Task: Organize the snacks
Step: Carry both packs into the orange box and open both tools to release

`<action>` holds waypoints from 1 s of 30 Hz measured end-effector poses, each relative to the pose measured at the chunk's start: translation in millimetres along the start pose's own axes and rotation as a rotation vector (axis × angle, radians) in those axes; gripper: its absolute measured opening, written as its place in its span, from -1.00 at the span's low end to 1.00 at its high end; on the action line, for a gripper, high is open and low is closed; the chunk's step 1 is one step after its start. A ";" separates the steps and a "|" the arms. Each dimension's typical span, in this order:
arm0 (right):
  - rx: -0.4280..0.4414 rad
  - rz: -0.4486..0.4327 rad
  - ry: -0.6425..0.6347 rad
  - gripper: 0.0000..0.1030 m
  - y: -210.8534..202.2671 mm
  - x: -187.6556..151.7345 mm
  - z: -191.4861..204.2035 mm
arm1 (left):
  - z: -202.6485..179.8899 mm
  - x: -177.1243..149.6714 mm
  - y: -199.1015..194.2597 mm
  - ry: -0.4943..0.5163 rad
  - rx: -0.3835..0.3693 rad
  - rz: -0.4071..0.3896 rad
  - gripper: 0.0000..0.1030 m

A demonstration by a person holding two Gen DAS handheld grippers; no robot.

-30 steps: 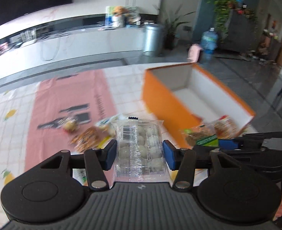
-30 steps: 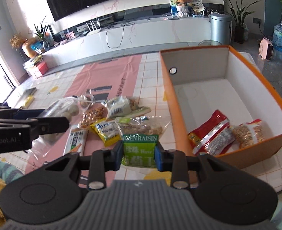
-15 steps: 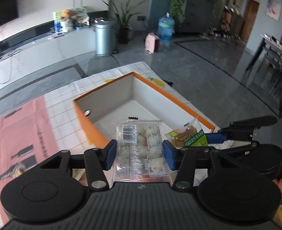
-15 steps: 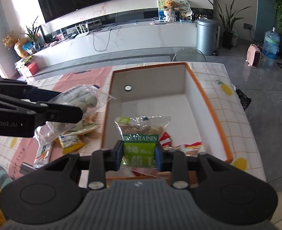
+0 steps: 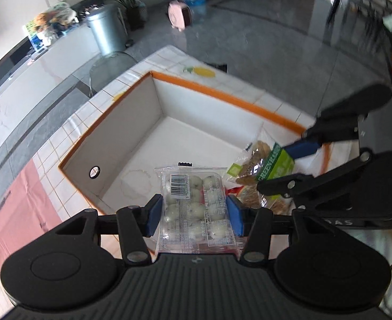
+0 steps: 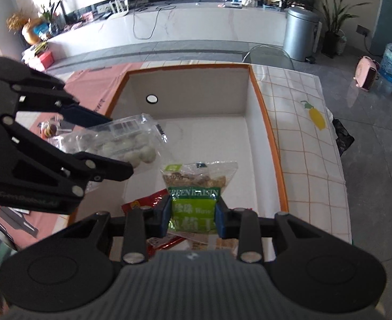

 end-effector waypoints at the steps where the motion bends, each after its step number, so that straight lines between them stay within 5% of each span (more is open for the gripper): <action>1: -0.001 0.006 -0.021 -0.40 5.1 3.4 0.4 | 2.2 1.9 5.6 0.013 0.001 0.020 0.14; 15: 0.027 0.125 -0.175 -0.40 73.4 25.2 4.2 | 21.0 2.3 74.8 0.177 0.022 0.269 0.15; 30: 0.004 0.206 -0.200 -0.37 94.4 35.6 5.3 | 38.1 0.7 92.1 0.151 -0.030 0.247 0.35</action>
Point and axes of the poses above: each gripper's, at about its wrist camera, not at the fingertips, and y roughly the way its jaws point, z to its left, x to its top, the point moved 2 cm from there along y, roughly the way its jaws point, and after that the axes turned 12 degrees about -x, right-handed, at the moved point
